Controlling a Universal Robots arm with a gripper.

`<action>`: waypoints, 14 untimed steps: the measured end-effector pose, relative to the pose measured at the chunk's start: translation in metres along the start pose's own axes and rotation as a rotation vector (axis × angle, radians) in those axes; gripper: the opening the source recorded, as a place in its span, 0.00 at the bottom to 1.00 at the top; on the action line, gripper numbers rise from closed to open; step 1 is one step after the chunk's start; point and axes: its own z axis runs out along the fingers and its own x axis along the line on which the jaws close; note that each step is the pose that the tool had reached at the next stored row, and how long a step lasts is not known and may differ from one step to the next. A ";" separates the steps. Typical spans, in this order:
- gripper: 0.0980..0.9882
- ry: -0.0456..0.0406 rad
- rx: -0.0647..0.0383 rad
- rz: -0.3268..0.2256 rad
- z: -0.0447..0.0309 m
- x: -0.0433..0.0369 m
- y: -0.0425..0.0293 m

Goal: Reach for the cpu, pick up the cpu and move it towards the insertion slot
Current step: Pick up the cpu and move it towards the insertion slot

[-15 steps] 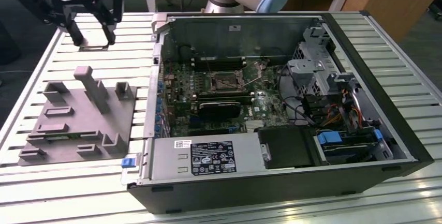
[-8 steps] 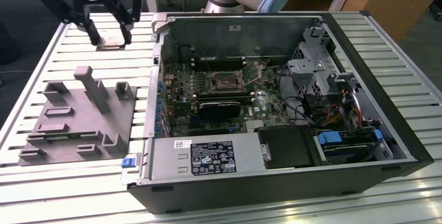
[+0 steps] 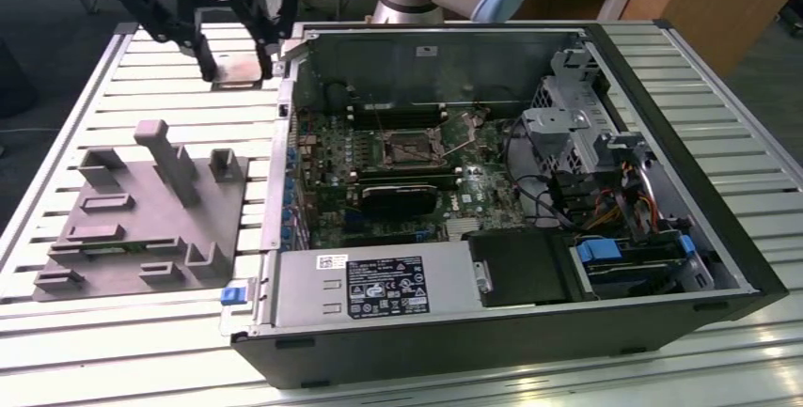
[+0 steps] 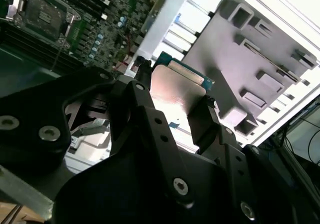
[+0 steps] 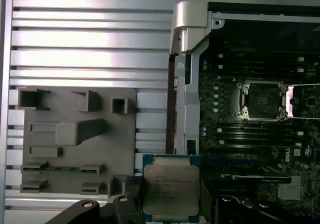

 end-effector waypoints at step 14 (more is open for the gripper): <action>0.50 0.0003 0.000 0.000 0.0000 -0.0545 -0.0003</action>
